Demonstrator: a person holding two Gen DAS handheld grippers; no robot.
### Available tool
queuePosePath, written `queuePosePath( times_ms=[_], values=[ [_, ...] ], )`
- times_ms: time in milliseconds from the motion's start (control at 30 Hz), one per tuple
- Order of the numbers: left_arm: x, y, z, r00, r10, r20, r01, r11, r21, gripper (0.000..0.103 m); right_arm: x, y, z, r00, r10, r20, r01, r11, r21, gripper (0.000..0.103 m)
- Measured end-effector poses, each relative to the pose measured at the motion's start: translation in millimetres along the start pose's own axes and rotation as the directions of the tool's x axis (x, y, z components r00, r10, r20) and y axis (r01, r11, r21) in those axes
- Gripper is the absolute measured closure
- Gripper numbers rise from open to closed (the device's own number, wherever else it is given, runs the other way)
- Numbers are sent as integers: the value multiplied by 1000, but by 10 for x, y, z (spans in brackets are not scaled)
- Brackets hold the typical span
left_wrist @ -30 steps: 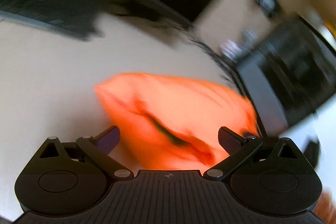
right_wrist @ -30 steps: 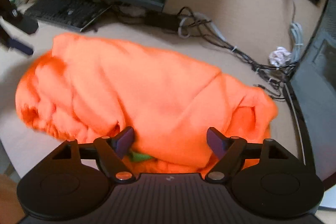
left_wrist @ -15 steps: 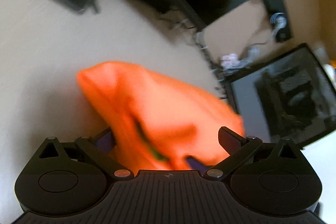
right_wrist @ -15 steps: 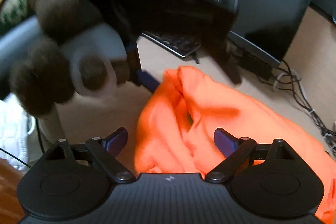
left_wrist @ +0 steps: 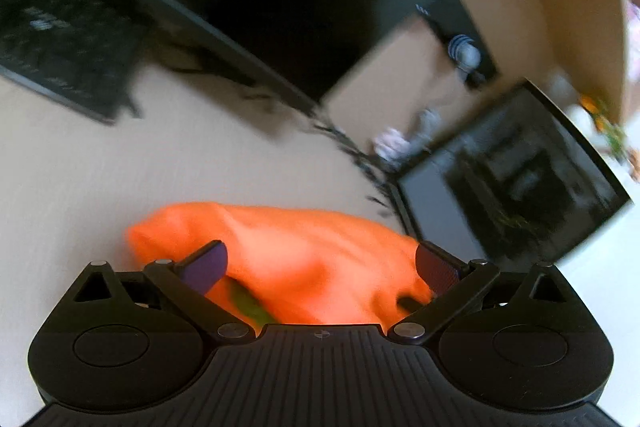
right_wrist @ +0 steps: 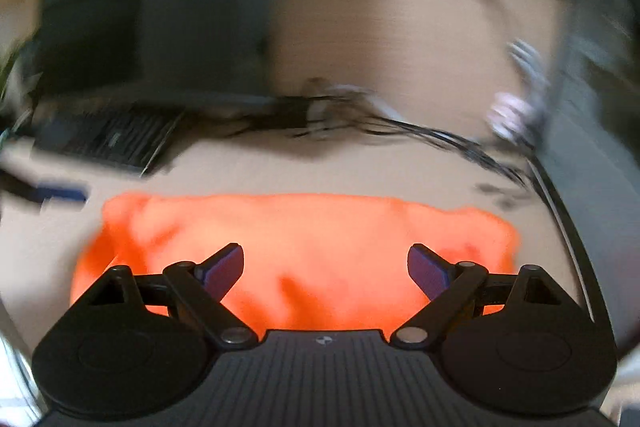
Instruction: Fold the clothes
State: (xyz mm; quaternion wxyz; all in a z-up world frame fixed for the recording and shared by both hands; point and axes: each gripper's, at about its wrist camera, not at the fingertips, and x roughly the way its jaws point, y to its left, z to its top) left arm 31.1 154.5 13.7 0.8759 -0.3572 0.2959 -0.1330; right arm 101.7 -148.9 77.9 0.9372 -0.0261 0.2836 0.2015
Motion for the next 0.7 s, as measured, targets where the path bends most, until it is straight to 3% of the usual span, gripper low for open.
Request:
queuePosePath(
  times_ms=[100, 167, 233, 300, 367, 500, 567, 600, 633, 700],
  values=[
    [42, -276, -127, 995, -64, -71, 73, 990, 121, 1, -83, -302, -10, 1000, -13, -18, 15, 995, 96, 15],
    [139, -450, -264, 981, -115, -155, 144, 972, 187, 1, 13, -393, -47, 998, -3, -68, 11, 992, 122, 29],
    [286, -547, -411, 961, -130, -245, 186, 957, 224, 1, 182, -387, -77, 990, 52, -133, -27, 983, 182, 59],
    [423, -601, -544, 940, -113, -321, 201, 946, 255, 1, 241, -251, -189, 976, 133, -170, -97, 974, 204, 63],
    [501, -565, -587, 934, -60, -351, 161, 951, 265, 1, 277, -49, -290, 960, 202, -197, -167, 969, 180, 63],
    [531, -766, -633, 960, 32, -279, 102, 886, 452, 1, 211, 102, -264, 942, 287, -176, -264, 954, 143, 63],
    [545, -870, -656, 969, 73, -235, 68, 840, 539, 1, 211, 78, -185, 948, 284, -142, -263, 953, 149, 71],
    [552, -922, -668, 973, 92, -212, 50, 813, 580, 1, 233, 48, -126, 951, 281, -128, -260, 953, 159, 87],
    [560, -974, -679, 976, 109, -187, 31, 784, 620, 1, 249, 17, -63, 954, 279, -112, -258, 951, 173, 93],
    [574, -1077, -703, 981, 141, -136, -8, 720, 694, 1, 236, -52, 112, 955, 292, -59, -272, 936, 224, 93]
  ],
)
